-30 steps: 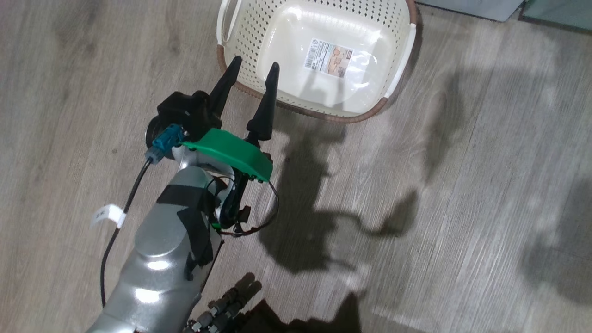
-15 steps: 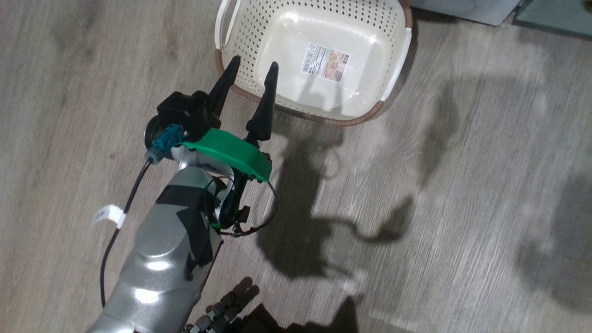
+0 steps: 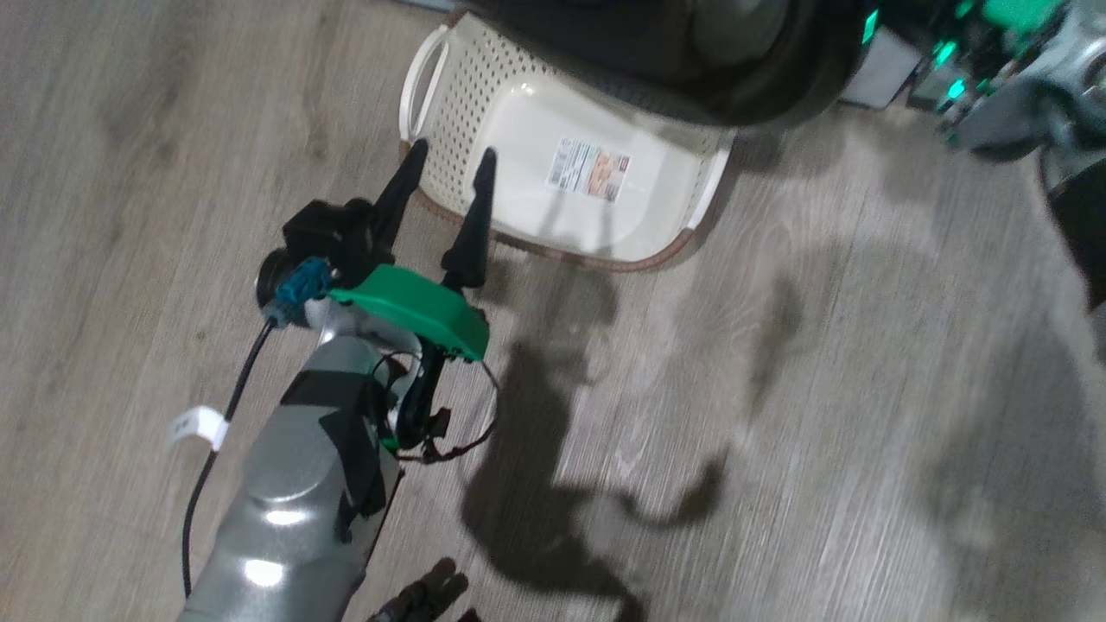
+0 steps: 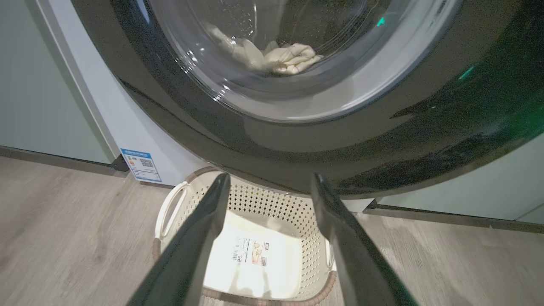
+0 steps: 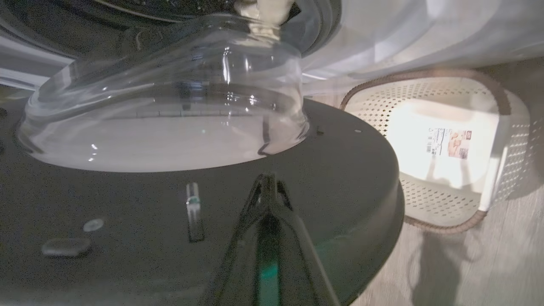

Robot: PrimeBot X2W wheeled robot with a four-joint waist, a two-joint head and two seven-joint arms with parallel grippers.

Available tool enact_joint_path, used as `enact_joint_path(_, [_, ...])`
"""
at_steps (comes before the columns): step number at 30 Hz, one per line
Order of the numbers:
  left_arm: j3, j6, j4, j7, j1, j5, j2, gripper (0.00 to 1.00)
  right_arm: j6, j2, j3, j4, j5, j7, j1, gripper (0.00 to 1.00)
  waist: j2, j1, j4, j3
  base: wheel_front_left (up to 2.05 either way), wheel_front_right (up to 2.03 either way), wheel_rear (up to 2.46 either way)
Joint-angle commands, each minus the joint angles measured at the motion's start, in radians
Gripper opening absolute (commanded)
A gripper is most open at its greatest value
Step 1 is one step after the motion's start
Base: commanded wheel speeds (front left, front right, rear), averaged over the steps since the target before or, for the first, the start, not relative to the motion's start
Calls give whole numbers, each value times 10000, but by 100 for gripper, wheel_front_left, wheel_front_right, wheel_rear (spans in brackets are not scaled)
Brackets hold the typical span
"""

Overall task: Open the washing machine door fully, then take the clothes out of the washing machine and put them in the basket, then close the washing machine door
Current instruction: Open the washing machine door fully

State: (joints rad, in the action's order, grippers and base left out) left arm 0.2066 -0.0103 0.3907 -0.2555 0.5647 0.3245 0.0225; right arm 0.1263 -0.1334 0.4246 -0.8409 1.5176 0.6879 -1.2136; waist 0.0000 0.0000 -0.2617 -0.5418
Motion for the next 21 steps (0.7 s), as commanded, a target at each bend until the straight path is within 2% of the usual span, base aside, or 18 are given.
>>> enact_joint_path(1, [-469,76,-200,-63,-178,-121,277,100,44,424,105,439,145,113,216,0,0,0,103,333,0,0,0])
enact_joint_path(15, [-1247,435,104,-63,-932,-707,277,100,44,817,999,754,853,168,2132,0,0,0,248,1967,0,0,0])
enact_joint_path(21, [-1470,560,188,-63,-1209,-859,277,100,44,828,1851,1102,1744,9,2695,0,0,0,212,2436,0,0,0])
